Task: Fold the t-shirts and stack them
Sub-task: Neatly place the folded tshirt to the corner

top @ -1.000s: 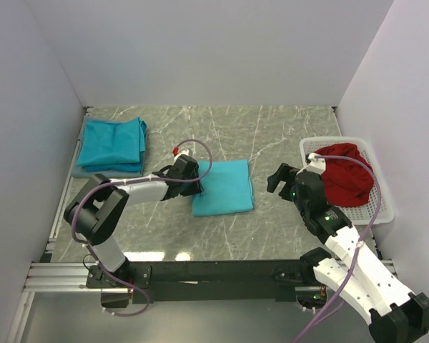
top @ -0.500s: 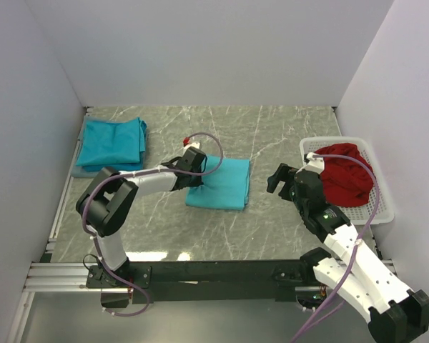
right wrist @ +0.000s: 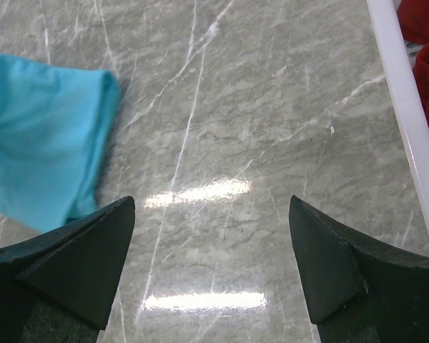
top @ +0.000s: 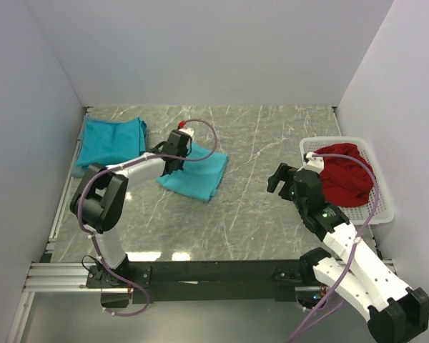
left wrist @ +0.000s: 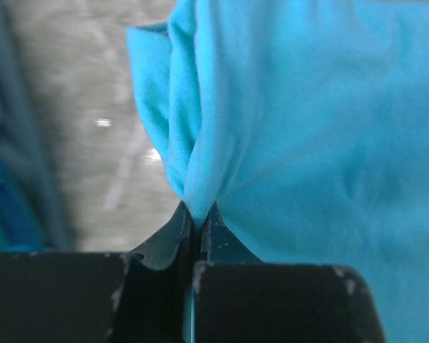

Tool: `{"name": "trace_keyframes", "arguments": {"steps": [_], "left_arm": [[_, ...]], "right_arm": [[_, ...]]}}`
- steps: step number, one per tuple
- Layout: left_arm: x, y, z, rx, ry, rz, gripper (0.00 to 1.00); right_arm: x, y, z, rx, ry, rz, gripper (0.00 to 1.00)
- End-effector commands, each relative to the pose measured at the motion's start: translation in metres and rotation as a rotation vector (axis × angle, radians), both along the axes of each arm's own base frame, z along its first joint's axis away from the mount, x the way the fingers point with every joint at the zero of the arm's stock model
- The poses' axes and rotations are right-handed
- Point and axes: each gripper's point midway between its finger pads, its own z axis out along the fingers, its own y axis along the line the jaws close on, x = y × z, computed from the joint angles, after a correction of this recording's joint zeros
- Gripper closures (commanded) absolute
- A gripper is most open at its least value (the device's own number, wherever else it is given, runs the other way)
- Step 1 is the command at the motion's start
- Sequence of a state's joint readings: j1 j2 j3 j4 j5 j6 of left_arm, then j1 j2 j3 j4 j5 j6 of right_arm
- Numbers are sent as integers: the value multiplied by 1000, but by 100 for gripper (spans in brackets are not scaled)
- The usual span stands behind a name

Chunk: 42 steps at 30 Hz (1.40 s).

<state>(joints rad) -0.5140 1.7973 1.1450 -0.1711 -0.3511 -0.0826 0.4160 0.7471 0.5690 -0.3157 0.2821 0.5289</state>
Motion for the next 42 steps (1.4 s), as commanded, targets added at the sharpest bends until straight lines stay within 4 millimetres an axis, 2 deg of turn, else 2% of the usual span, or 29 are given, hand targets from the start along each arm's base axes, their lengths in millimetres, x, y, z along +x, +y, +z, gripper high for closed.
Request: {"name": "trace_keyframes", "arguments": {"steps": [1, 5, 7, 8, 16, 23, 27, 35, 42], "left_arm": [[21, 25, 45, 112, -103, -55, 99], [34, 43, 72, 150, -139, -68, 99], [36, 55, 77, 179, -118, -63, 99], [41, 56, 85, 180, -128, -66, 99], [52, 74, 111, 250, -124, -80, 99], [65, 100, 155, 267, -166, -39, 99], [66, 119, 166, 275, -146, -9, 99], [73, 132, 190, 226, -148, 5, 99], [72, 142, 212, 166, -181, 24, 99]], "right_arm": [[7, -4, 6, -18, -25, -18, 6], [7, -4, 4, -22, -16, -16, 8], [8, -5, 2, -28, -10, -21, 8], [8, -5, 2, -31, -8, -24, 8], [8, -8, -1, -39, 3, -33, 8], [9, -10, -2, -43, 6, -43, 8], [9, -10, -2, -43, 3, -43, 8], [10, -10, -5, -49, 19, -41, 8], [10, -10, -6, -52, 27, -40, 8]]}}
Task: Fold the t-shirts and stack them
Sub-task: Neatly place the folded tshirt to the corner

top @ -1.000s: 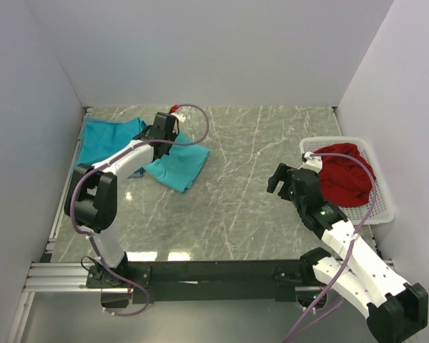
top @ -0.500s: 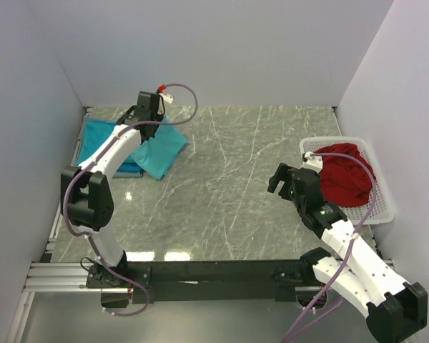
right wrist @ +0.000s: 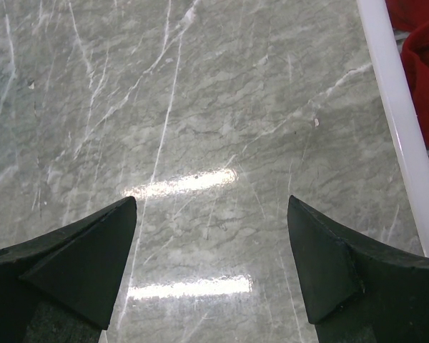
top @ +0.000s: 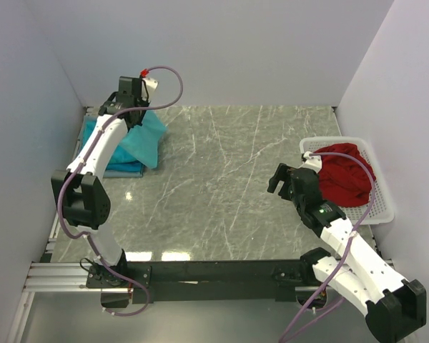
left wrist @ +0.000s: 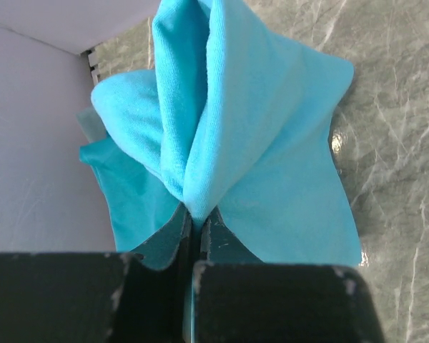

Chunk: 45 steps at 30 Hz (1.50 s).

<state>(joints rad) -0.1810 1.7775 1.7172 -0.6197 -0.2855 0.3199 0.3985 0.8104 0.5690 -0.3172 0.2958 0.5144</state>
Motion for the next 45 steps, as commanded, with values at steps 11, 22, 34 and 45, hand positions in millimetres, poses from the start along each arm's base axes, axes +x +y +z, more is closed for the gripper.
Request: {"name": "trace_keyframes", "arguments": {"steps": [11, 22, 34, 45], "left_arm": [[1, 3, 74, -125, -173, 10, 99], [1, 12, 93, -104, -219, 35, 99], [4, 41, 89, -70, -256, 134, 99], [14, 86, 50, -43, -202, 231, 99]], "right_arm": [[7, -3, 10, -10, -27, -11, 9], [7, -2, 9, -11, -22, -8, 9], [8, 1, 7, -8, -15, 5, 9], [8, -1, 5, -16, -7, 1, 9]]}}
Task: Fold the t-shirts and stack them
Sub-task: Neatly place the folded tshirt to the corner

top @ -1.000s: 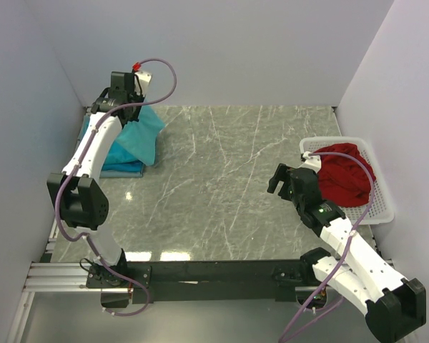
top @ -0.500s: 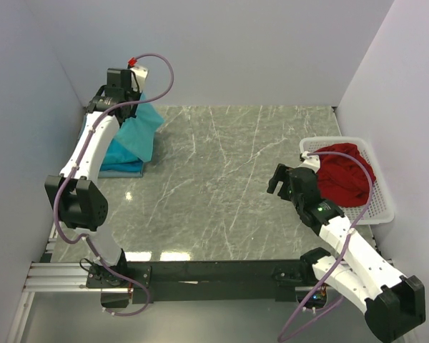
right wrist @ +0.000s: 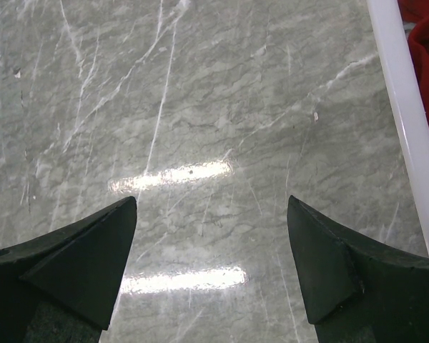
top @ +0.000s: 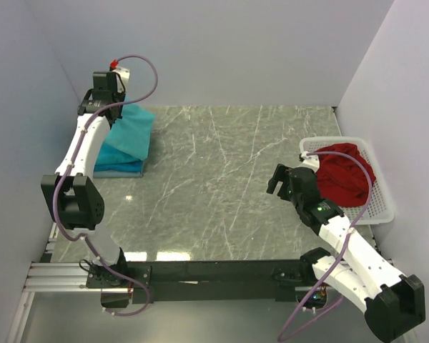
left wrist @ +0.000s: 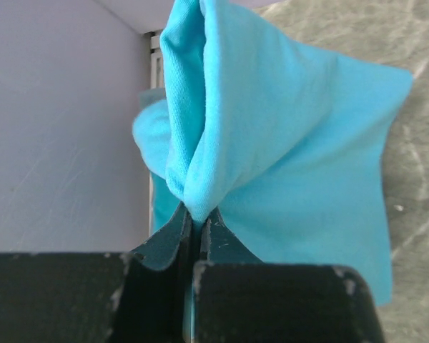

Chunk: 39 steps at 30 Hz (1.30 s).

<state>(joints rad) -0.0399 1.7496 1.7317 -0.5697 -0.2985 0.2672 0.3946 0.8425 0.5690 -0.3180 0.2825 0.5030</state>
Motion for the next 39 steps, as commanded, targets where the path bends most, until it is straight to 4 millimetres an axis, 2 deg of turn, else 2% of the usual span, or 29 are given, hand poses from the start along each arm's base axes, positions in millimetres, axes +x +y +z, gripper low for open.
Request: {"name": "trace_keyframes", "arguments": {"steps": [1, 2, 4, 9, 13, 23, 29, 39], "left_arm": [[9, 22, 20, 6, -93, 65, 99], [10, 21, 14, 2, -88, 60, 99], [8, 40, 10, 6, -85, 96, 99], [8, 48, -9, 1, -68, 85, 99], [7, 68, -26, 5, -42, 148, 99], [7, 95, -69, -25, 10, 196, 99], [7, 103, -84, -36, 35, 213, 99], [4, 122, -93, -6, 27, 254, 99]], "right_arm": [[8, -1, 14, 0, -42, -10, 9], [9, -2, 13, -3, -41, -14, 9], [9, -2, 13, -5, -39, -15, 9], [9, -3, 12, -12, -31, -18, 9], [10, -3, 10, -14, -25, -18, 9], [10, -4, 9, -22, -22, -23, 9], [11, -6, 8, -31, -14, -30, 9], [11, -7, 8, -37, -13, -30, 9]]}}
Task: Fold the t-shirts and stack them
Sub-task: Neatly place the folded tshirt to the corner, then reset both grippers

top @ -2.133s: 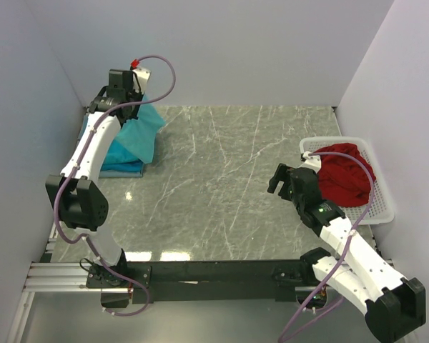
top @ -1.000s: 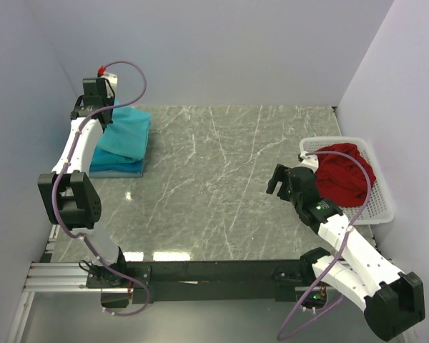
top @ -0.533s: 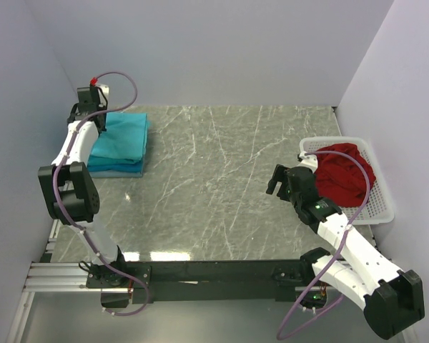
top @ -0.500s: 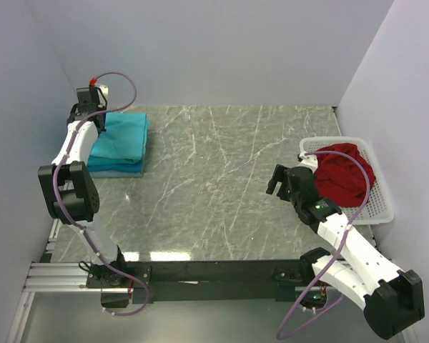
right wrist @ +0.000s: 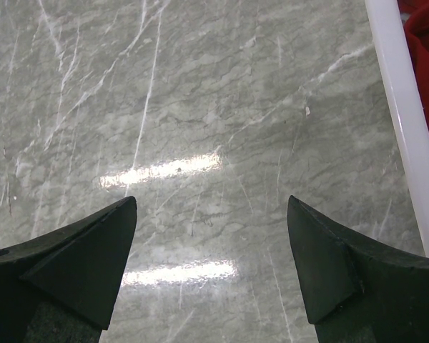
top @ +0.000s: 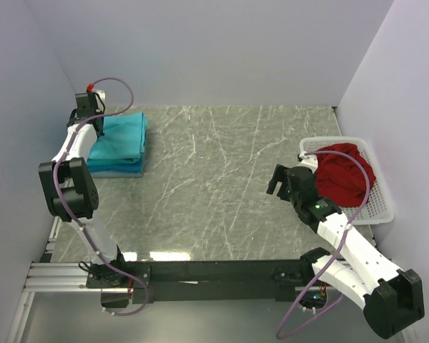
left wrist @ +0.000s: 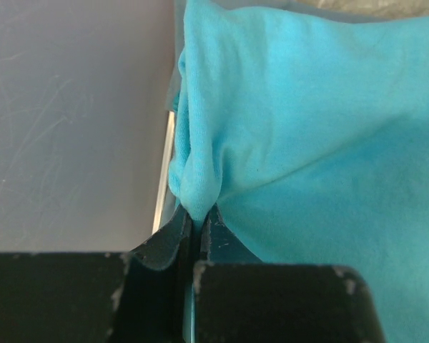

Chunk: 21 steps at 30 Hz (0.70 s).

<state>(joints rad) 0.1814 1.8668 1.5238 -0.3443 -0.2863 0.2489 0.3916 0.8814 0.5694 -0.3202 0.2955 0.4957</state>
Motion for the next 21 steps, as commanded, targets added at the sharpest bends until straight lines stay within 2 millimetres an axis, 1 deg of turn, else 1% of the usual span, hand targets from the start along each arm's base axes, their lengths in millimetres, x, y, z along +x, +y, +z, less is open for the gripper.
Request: {"name": "trace_keyframes", "arguments": {"steps": [1, 3, 5, 6, 8, 9, 10, 12, 13, 15, 16, 18, 19, 20, 21], "left_arm": [[7, 15, 12, 32, -59, 34, 99], [8, 18, 11, 33, -59, 48, 98], [8, 21, 11, 44, -69, 63, 92], [8, 22, 11, 47, -66, 66, 81], [9, 21, 13, 42, -68, 64, 70], [9, 21, 13, 35, -75, 72, 66], [9, 24, 17, 45, -84, 91, 60], [8, 27, 20, 42, -95, 131, 13], [8, 30, 23, 43, -99, 146, 1], [9, 30, 36, 14, -132, 189, 1], [13, 29, 51, 3, -164, 192, 1], [14, 21, 68, -48, -202, 187, 1], [15, 17, 80, -65, -233, 170, 1], [12, 12, 103, -79, -285, 155, 1], [14, 5, 118, -120, -346, 141, 0]], "right_arm": [[11, -4, 18, -7, -48, -21, 9], [11, -4, 17, -10, -41, -22, 9], [11, -3, 16, -13, -37, -20, 9], [11, -4, 16, -14, -37, -23, 9], [11, -5, 15, -17, -33, -25, 9], [11, -5, 16, -16, -36, -25, 9], [12, -5, 17, -15, -39, -27, 9], [11, -5, 16, -15, -37, -25, 9], [11, -5, 16, -13, -38, -24, 9], [11, -5, 17, -13, -41, -23, 9], [12, -5, 17, -12, -41, -26, 9], [11, -5, 17, -12, -43, -26, 9], [11, -5, 17, -12, -41, -26, 9], [11, -5, 18, -11, -44, -28, 9], [12, -5, 18, -11, -45, -29, 9]]}}
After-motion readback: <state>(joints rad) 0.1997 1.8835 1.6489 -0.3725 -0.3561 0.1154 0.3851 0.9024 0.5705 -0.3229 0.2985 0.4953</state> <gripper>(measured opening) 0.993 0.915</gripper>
